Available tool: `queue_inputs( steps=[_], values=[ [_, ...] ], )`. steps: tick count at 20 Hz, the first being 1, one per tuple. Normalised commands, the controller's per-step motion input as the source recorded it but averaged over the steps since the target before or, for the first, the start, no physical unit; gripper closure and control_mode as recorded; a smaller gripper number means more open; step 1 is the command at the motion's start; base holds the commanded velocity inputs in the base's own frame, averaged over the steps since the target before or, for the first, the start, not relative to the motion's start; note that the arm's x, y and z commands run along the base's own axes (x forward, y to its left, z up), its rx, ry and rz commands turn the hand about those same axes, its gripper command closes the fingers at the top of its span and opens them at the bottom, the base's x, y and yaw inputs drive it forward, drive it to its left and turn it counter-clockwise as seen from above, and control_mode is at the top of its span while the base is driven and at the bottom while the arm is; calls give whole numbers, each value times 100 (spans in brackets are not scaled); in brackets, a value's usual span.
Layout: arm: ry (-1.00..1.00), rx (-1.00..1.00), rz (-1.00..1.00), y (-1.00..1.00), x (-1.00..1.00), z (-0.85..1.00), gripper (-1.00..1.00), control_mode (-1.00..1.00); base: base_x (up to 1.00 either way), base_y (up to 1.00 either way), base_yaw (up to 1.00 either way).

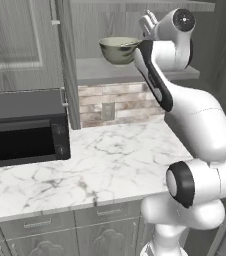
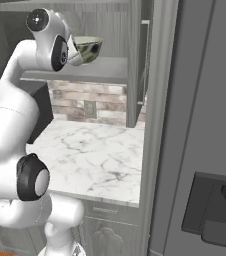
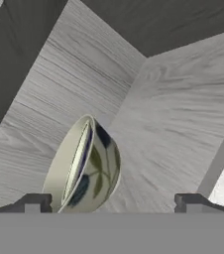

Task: Pick up the bowls on the counter and stack them on top of one another in the open cabinet. Place the smaller bowl on top of the larger bowl.

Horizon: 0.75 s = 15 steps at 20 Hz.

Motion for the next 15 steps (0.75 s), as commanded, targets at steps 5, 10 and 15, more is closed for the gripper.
queue_inputs(
  steps=[5, 10, 15],
  values=[
    [-10, -1, 0, -26, -100, 6, -100, -100, 0, 0, 0],
    [-21, 0, 0, -33, -100, 7, -100, -100, 0, 0, 0],
    [-29, 0, -2, -16, -96, 25, -100, -100, 0, 0, 0]
  ],
)
